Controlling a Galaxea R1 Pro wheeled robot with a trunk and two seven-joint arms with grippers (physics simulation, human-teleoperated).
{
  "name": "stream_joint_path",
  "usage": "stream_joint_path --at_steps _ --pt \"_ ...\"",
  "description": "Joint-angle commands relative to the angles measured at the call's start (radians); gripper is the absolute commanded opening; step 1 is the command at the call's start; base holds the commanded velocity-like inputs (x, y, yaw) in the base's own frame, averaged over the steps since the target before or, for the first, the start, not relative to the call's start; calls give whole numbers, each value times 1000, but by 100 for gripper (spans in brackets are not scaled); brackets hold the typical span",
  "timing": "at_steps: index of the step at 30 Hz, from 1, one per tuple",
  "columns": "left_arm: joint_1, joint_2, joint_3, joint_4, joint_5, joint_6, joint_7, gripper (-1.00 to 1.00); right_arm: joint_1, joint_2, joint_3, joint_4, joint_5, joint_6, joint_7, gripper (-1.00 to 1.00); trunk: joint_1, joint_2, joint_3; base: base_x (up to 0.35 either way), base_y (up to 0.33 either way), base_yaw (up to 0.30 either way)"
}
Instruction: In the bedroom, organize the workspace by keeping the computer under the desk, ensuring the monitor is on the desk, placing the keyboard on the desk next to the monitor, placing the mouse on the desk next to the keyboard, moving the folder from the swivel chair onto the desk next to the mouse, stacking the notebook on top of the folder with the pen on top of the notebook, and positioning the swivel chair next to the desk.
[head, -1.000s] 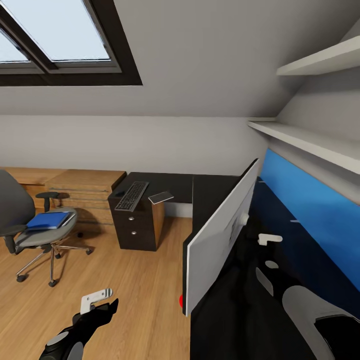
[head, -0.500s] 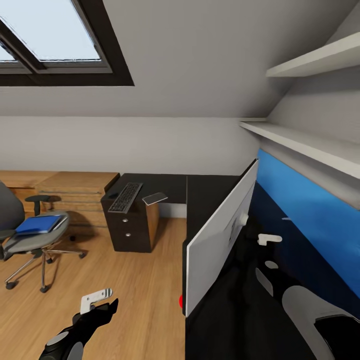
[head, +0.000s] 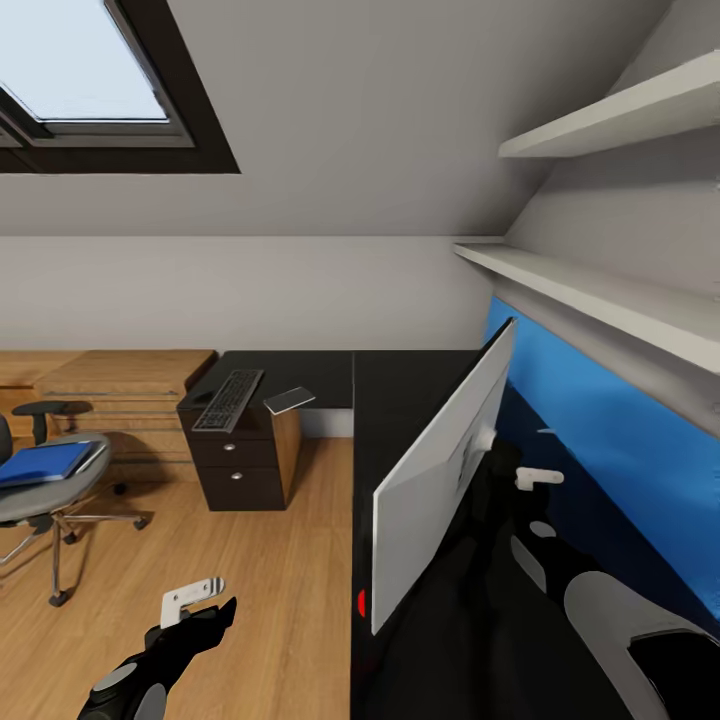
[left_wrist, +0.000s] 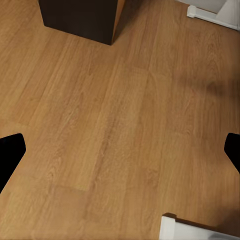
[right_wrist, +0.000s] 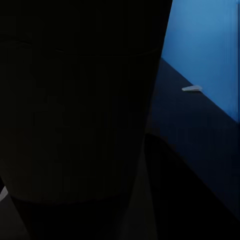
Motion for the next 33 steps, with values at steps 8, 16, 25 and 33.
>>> stream_joint_path --at_steps 8,16,25,33 --pt "0 1 -1 -2 11 4 9 100 -1 -1 7 -2 -9 -4 -5 -100 0 -1 -1 0 -215 -1" --pt "0 1 -1 -2 11 4 9 100 -1 -1 6 -2 -8 -6 -5 -100 0 -1 -1 0 -224 0" --pt "0 1 -1 -2 11 4 9 100 -1 -1 6 -2 -8 -6 -5 -100 0 -1 -1 0 -154 0" --pt "0 1 -1 -2 11 5 9 100 -1 -1 6 -2 -8 -6 -5 -100 0 -1 -1 0 -8 0"
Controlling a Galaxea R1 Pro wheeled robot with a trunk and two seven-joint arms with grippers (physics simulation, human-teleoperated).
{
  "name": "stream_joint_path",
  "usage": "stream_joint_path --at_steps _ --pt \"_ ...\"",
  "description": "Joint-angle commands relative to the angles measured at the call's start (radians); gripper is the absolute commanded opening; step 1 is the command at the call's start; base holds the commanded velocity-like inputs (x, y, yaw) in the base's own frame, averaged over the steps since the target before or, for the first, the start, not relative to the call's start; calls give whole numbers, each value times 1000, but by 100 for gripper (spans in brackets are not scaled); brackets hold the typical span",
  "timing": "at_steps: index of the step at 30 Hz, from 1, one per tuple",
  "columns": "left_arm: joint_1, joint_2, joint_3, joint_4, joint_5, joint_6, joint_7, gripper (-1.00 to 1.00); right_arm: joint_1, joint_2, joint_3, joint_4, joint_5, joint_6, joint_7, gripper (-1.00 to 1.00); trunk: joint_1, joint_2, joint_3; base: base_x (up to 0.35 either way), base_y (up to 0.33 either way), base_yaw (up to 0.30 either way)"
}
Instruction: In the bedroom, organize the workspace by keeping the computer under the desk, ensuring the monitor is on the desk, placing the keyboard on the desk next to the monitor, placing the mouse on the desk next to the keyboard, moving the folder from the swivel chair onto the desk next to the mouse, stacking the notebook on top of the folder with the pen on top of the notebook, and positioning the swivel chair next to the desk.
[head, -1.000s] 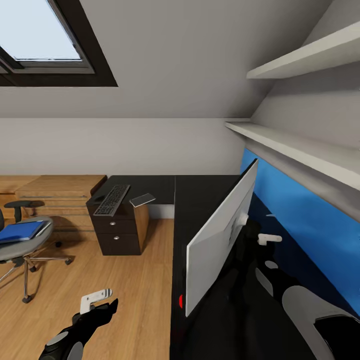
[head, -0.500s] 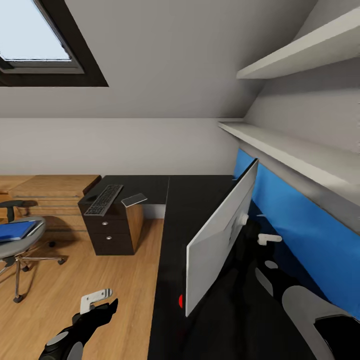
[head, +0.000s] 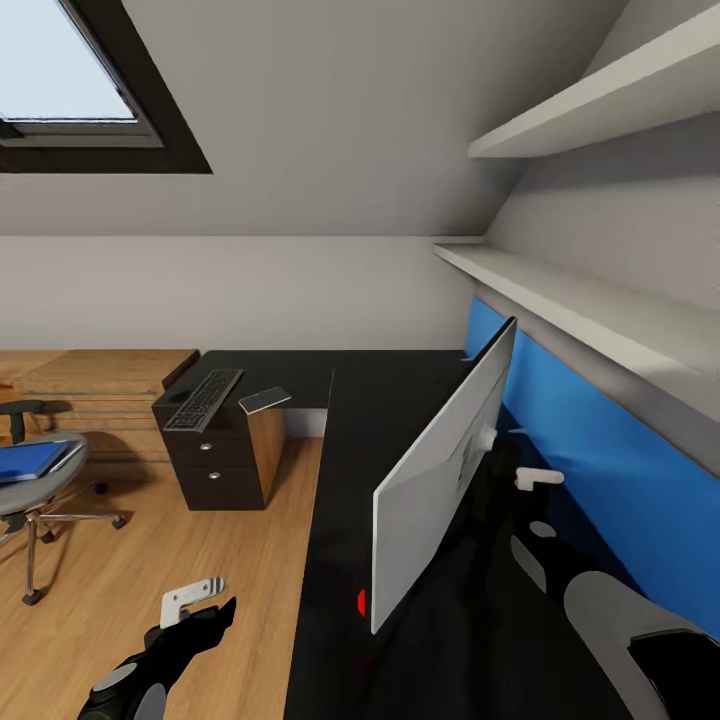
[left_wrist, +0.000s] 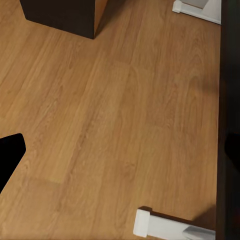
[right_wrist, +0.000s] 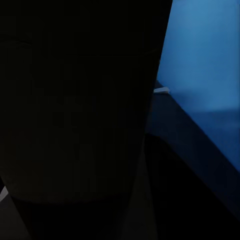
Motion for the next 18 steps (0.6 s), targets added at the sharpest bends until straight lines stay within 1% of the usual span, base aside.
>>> stream_joint_path --at_steps 1,7,12,16,18 --pt "0 0 -1 -2 11 4 8 100 -1 0 6 -2 -5 -4 -3 -100 0 -1 -1 0 -1 0" --pt "0 1 -1 -2 11 4 8 100 -1 0 6 -2 -5 -4 -3 -100 0 -1 -1 0 -5 0" --pt "0 1 -1 -2 11 4 8 100 -1 0 6 -2 -5 -4 -3 -100 0 -1 -1 0 -244 0" --pt "0 1 0 -2 11 4 8 100 -1 0 6 -2 -5 -4 -3 -100 0 -1 -1 0 -42 0" --pt "0 1 1 -2 11 4 8 100 -1 0 6 -1 -5 -4 -3 -100 0 -1 -1 0 -171 0"
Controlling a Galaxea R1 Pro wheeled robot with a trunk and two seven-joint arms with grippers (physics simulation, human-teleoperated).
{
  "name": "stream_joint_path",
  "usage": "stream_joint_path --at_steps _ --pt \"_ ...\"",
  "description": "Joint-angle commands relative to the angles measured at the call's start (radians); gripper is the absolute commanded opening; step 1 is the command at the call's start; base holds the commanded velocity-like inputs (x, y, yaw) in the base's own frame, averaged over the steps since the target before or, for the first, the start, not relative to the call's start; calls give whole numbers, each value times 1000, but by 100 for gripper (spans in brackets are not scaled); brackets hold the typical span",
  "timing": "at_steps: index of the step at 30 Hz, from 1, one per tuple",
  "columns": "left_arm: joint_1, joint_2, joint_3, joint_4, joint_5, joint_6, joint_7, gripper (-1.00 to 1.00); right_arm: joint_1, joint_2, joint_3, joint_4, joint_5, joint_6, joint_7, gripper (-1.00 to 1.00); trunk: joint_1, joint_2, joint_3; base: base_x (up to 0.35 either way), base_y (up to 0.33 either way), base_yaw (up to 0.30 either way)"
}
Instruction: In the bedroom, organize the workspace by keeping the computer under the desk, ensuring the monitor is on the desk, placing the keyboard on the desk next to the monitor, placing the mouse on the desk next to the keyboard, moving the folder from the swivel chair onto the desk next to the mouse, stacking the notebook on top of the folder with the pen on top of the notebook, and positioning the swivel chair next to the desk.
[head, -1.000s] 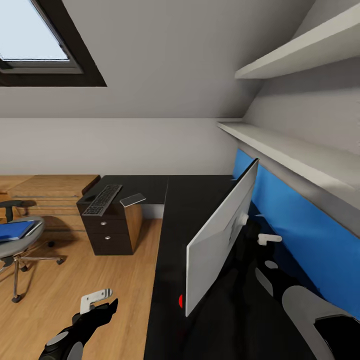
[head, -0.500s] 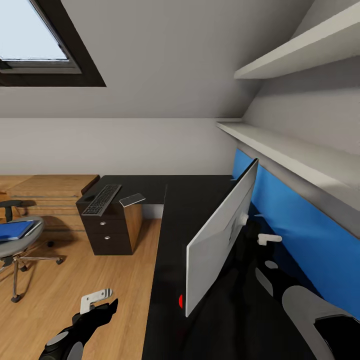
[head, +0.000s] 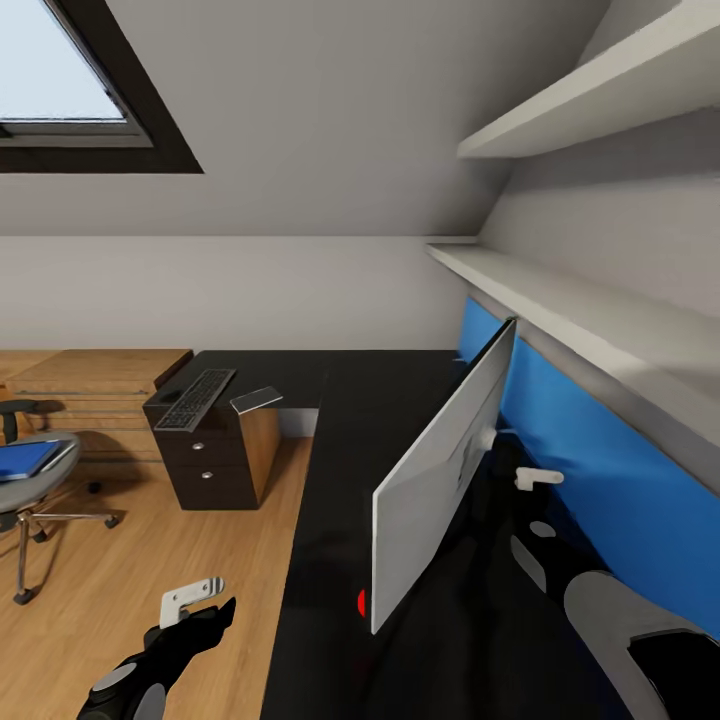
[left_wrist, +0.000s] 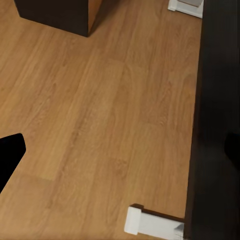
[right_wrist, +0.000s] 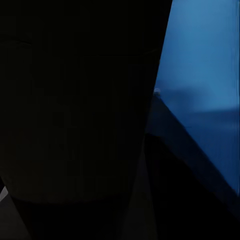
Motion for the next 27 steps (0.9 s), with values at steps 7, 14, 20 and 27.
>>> stream_joint_path --at_steps 7,14,20,27 --pt "0 1 0 -2 11 4 8 100 -1 0 4 -1 -3 -3 -2 -100 0 -1 -1 0 -134 0" --pt "0 1 0 -2 11 4 8 100 -1 0 4 -1 -3 -3 -1 -100 0 -1 -1 0 -5 0" --pt "0 -5 6 -8 10 4 8 100 -7 5 6 6 0 -9 0 -100 0 -1 -1 0 0 0" --pt "0 -3 24 -33 10 5 8 100 -5 25 10 8 -2 -8 -3 -100 0 -1 -1 0 0 0"
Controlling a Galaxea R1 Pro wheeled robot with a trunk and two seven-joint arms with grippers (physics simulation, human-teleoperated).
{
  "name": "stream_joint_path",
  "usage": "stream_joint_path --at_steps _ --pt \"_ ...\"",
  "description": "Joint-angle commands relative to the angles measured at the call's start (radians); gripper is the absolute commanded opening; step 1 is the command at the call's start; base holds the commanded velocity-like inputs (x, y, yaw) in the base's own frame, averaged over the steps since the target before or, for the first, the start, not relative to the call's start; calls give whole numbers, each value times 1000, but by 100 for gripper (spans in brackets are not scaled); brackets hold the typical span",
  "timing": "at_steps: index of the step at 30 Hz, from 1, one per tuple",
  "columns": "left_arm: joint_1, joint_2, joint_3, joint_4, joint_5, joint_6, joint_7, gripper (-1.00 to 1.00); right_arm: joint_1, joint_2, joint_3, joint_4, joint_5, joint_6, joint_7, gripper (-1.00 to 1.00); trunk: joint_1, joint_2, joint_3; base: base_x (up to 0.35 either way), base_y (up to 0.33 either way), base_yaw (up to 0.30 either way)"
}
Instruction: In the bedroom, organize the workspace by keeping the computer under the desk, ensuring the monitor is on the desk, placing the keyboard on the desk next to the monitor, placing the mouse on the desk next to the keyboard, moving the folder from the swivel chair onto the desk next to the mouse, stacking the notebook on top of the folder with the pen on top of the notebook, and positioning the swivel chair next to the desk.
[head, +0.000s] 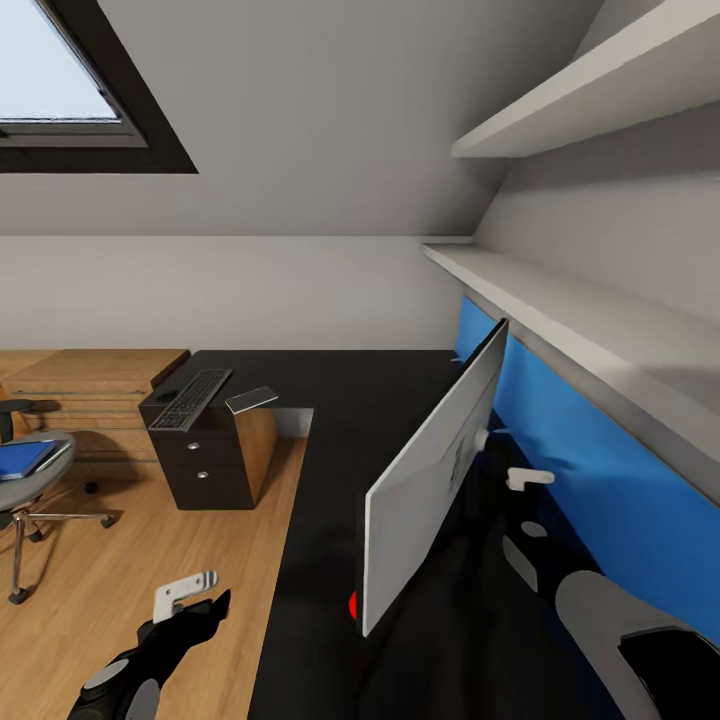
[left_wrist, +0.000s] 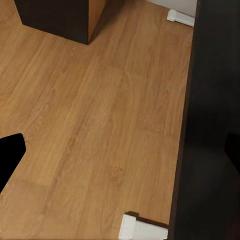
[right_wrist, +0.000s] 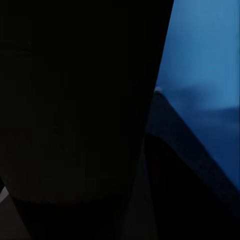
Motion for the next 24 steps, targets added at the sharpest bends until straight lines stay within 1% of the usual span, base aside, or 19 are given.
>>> stream_joint_path --at_steps 1,5,24 --pt "0 2 0 -2 11 4 8 100 -1 -1 8 -2 -5 -4 -5 -100 0 -1 -1 0 0 0" --pt "0 6 1 -4 11 4 8 100 -1 -2 8 -2 -5 -4 -5 -100 0 -1 -1 0 0 0" --pt "0 7 2 -6 11 5 8 100 -1 -5 6 -1 -5 -3 -7 -100 0 -1 -1 0 0 -8"
